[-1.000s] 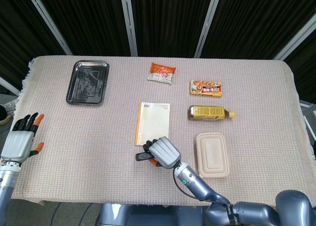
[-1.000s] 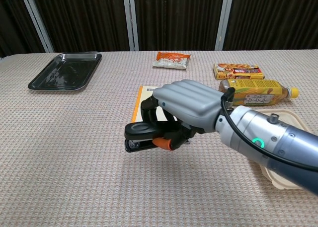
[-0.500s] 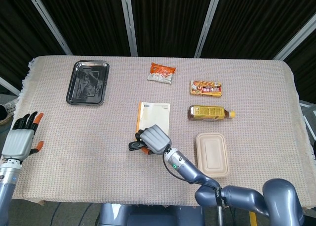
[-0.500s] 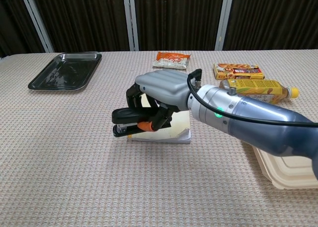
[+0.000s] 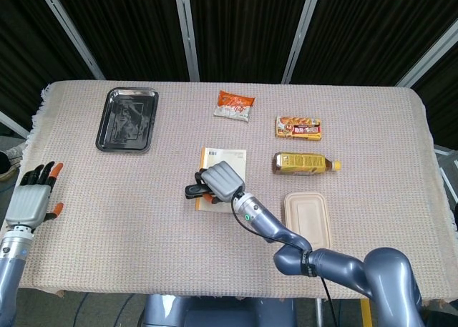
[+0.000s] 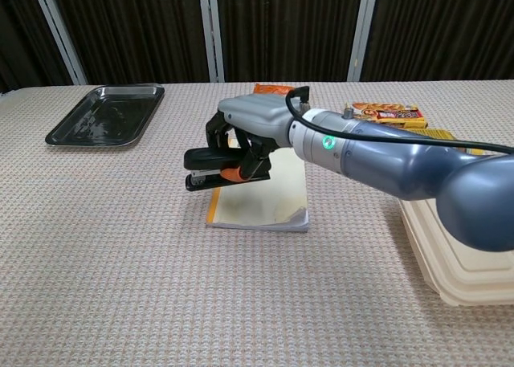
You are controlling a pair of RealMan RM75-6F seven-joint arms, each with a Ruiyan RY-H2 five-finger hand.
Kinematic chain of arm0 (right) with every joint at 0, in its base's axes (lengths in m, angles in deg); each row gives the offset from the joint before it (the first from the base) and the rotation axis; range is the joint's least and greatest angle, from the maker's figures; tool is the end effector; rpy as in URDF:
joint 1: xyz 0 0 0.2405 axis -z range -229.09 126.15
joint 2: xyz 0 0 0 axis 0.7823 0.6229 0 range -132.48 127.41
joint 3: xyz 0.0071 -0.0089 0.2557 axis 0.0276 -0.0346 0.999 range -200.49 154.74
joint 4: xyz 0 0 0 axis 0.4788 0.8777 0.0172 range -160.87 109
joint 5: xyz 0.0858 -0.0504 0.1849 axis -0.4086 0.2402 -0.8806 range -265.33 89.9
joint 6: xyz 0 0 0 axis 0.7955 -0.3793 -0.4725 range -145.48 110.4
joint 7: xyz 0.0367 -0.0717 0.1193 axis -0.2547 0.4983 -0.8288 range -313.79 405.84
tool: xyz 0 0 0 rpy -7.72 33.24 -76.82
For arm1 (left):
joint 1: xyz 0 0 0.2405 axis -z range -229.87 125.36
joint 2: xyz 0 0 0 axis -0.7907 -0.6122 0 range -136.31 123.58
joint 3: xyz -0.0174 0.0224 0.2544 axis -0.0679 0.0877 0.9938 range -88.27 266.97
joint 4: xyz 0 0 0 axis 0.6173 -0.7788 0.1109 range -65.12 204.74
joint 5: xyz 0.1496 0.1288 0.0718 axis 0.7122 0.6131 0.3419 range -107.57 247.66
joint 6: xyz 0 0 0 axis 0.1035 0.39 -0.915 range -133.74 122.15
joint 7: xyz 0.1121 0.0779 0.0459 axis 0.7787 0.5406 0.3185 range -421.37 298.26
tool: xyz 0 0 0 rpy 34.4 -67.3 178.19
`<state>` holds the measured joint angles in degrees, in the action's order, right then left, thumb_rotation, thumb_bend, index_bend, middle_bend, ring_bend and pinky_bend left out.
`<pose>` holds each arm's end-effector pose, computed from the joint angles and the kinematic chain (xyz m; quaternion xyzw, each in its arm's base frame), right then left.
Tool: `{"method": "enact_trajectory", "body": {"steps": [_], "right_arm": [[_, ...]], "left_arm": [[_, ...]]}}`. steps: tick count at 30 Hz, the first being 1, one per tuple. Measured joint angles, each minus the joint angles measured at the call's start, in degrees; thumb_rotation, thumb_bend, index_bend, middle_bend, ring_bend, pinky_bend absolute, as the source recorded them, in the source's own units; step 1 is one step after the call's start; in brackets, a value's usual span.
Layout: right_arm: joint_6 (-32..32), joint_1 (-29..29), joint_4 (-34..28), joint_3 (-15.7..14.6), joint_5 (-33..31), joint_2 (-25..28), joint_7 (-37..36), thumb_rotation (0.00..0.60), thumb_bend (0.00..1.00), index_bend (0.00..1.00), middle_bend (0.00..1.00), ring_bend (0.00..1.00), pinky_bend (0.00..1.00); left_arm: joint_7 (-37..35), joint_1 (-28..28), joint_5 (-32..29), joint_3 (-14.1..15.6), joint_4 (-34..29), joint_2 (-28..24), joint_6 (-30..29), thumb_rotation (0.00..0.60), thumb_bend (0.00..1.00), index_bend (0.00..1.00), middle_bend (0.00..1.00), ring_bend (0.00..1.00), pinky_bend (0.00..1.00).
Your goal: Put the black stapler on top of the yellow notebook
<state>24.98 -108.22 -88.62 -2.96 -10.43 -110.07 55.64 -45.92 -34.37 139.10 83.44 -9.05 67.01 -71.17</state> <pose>-0.0311 -0.3784 -0.0981 0.7950 -0.3078 0.4271 0.3014 -0.3433 0.2662 0.1100 -0.6510 -0.3770 -0.2314 0.6169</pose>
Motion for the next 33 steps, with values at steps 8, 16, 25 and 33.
{"method": "enact_trajectory", "body": {"steps": [8,16,25,33], "right_arm": [[-0.61,-1.71,6.64,-0.65,0.94,-0.56,-7.24,0.6,0.43,0.61,0.47,0.59,0.73],[0.23,-1.95,10.62,-3.58,2.96,-1.16,-13.14,0.6,0.43,0.61,0.47,0.59,0.73],[0.31,-1.5,15.4,-6.17,3.53,-3.3,-17.07,0.6,0.43,0.61,0.47,0.59,0.73],[0.81,-1.75,18.89,-7.61,4.23,-5.4,-19.08,0.6,0.43,0.61,0.47,0.59,0.73]], "left_arm": [[0.95,0.91,-1.32,0.07,1.29,0.91,1.84,0.6,0.33,0.0,0.0,0.0,0.11],[1.7,1.11,-1.31,0.29,0.74,1.09,1.4,0.6,0.33,0.0,0.0,0.0,0.11],[0.95,1.14,-1.03,0.61,0.85,0.82,1.52,0.6,0.33,0.0,0.0,0.0,0.11],[0.14,0.89,-0.36,0.84,0.66,0.42,0.8,0.6,0.33,0.0,0.0,0.0,0.11]]}}
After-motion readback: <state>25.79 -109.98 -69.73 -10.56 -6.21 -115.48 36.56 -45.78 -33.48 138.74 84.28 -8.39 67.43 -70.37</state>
